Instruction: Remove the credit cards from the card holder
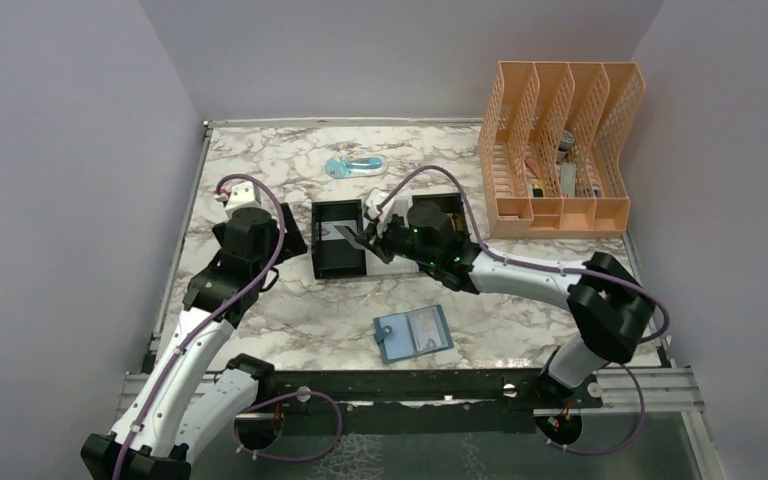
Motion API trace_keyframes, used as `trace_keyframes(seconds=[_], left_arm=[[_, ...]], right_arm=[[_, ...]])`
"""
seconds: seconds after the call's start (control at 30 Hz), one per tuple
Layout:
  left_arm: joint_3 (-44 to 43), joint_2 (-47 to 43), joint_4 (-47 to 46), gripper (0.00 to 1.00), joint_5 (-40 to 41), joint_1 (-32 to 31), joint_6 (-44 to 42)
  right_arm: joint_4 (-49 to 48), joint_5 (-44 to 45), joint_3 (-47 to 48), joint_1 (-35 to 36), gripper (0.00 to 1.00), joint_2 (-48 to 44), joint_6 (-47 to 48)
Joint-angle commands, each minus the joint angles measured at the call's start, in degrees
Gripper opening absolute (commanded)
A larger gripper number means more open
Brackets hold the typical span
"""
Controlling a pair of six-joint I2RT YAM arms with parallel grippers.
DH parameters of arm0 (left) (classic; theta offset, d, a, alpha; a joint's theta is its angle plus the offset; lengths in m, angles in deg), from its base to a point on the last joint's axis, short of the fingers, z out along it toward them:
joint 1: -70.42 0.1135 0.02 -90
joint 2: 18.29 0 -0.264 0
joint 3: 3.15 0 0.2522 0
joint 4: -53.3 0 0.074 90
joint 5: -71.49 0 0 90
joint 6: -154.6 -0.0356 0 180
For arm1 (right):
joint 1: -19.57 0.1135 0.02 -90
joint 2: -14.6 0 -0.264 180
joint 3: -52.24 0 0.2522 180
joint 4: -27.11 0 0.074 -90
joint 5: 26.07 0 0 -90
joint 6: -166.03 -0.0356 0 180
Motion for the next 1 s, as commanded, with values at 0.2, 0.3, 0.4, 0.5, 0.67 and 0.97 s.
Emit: trace_keyframes(seconds=[0.2, 0.3, 0.4, 0.5, 0.67, 0.97], left_arm=[[3.4, -5.2, 5.1, 0.99, 12.4, 0.6, -0.7], [2.9, -6.4, 5.2, 0.99, 16.7, 0.9, -1.4], [2.9, -7.3, 5.4, 0.99, 16.0, 1.3, -1.5], [3.1, -8.4, 5.4, 0.99, 16.2, 1.4, -1.7], [3.3, -9.2, 5.4, 0.99, 16.3, 1.7, -1.7], [3.2, -8.7, 5.2, 0.99, 15.1, 2.1, -2.5]], right_arm=[[8.7, 9.0, 16.5, 2.2, 0.01, 14.8, 15.4], [11.5, 13.4, 21.0, 3.2, 0.01, 19.1, 19.0], [11.6, 16.6, 23.7, 3.8, 0.01, 22.8, 22.1], [14.1, 19.0, 27.5, 4.0, 0.01, 26.0, 24.3], [17.7, 21.0, 31.8, 4.1, 0.01, 29.7, 28.5], [23.0, 25.1, 39.1, 4.2, 0.01, 36.0, 34.7]])
